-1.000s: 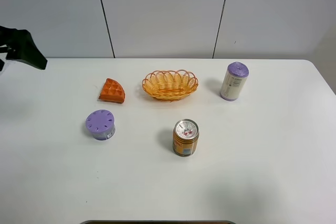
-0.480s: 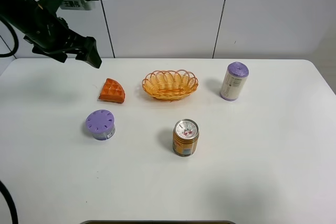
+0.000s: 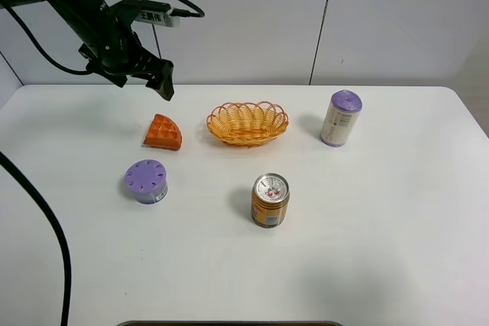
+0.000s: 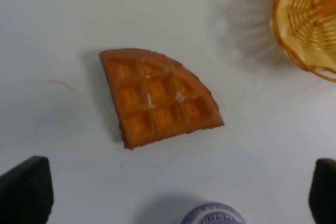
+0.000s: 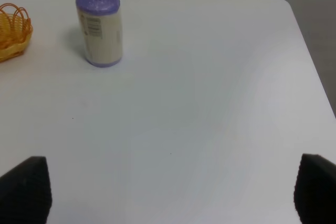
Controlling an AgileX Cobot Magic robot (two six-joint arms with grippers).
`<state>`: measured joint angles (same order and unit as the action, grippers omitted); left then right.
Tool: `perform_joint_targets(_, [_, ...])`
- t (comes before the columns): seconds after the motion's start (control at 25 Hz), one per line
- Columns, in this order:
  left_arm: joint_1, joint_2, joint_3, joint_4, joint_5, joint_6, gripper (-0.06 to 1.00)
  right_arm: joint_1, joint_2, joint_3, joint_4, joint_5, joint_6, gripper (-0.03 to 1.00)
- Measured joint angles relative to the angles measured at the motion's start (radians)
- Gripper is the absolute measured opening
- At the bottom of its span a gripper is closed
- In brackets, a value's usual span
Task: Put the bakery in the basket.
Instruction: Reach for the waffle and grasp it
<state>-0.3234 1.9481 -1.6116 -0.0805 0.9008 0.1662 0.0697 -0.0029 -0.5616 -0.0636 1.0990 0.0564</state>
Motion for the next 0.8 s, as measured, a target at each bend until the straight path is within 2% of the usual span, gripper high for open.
perform_joint_targets(0.16, [0.000, 0.071, -0.054, 0.003, 0.013, -0.010, 0.99, 0.000, 0.000, 0.000, 0.000, 0.000, 0.000, 0.91])
perform_joint_targets(0.48, [0.000, 0.212, -0.184, 0.026, 0.062, -0.102, 0.99, 0.000, 0.000, 0.000, 0.000, 0.000, 0.000, 0.91])
perform_joint_targets(0.8, [0.000, 0.303, -0.216, 0.036, 0.101, -0.177, 0.99, 0.000, 0.000, 0.000, 0.000, 0.000, 0.000, 0.91])
